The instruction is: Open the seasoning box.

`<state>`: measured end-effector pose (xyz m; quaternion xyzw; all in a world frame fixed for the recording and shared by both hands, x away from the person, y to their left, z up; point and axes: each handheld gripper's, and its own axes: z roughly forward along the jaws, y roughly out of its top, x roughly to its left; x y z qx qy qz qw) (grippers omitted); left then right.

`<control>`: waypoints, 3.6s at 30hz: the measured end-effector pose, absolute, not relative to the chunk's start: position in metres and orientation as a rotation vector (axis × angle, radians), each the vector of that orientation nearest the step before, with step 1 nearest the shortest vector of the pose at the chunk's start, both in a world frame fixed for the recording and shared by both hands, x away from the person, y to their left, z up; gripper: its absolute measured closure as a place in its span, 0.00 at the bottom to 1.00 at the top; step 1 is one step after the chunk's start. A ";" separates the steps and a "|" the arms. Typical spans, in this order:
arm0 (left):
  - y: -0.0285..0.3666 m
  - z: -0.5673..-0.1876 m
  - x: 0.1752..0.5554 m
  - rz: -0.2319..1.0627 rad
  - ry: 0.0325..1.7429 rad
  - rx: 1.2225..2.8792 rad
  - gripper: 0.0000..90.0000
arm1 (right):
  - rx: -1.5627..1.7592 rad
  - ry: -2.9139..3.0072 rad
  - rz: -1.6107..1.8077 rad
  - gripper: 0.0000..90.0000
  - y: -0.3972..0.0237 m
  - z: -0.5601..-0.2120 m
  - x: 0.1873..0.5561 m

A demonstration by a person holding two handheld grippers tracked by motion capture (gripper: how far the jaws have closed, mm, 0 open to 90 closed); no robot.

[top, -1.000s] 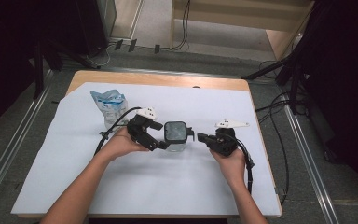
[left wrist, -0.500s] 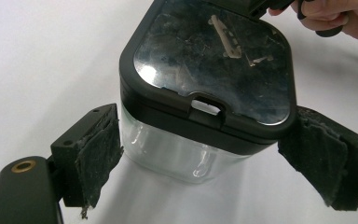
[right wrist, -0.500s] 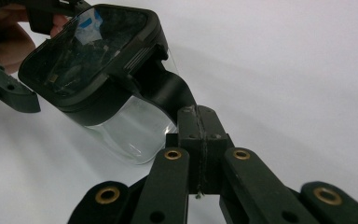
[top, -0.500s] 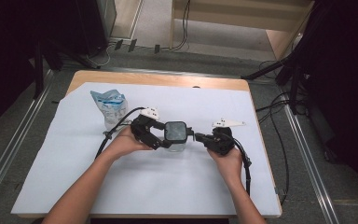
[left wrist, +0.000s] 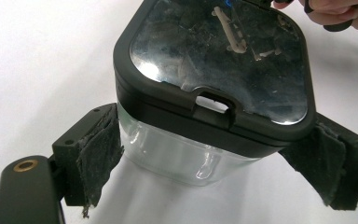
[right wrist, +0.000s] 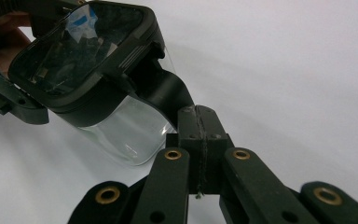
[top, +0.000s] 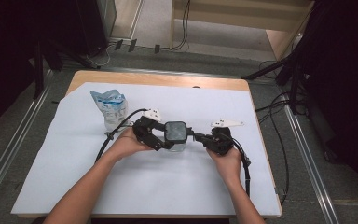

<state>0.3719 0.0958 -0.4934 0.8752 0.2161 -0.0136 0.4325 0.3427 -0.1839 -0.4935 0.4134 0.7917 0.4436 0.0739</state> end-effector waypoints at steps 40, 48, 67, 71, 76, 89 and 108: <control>0.109 -0.471 0.366 -0.020 0.529 2.163 0.24 | 1.231 2.381 1.321 1.00 -0.183 -0.491 0.343; 0.114 -0.462 0.362 -0.004 0.504 2.148 0.36 | 1.225 2.383 1.326 1.00 -0.183 -0.490 0.343; 0.111 -0.447 0.368 -0.032 0.530 2.117 0.82 | 1.232 2.383 1.336 1.00 -0.184 -0.490 0.343; 0.107 -0.445 0.371 -0.081 0.551 2.104 0.89 | 1.243 2.378 1.355 1.00 -0.184 -0.490 0.344; 0.101 -0.441 0.372 -0.085 0.558 2.122 0.92 | 1.250 2.380 1.354 1.00 -0.184 -0.490 0.344; 0.083 -0.422 0.377 -0.115 0.566 2.157 0.99 | 1.255 2.379 1.378 1.00 -0.185 -0.492 0.345; 0.045 -0.420 0.385 -0.125 0.537 2.167 1.00 | 1.271 2.374 1.406 1.00 -0.186 -0.493 0.346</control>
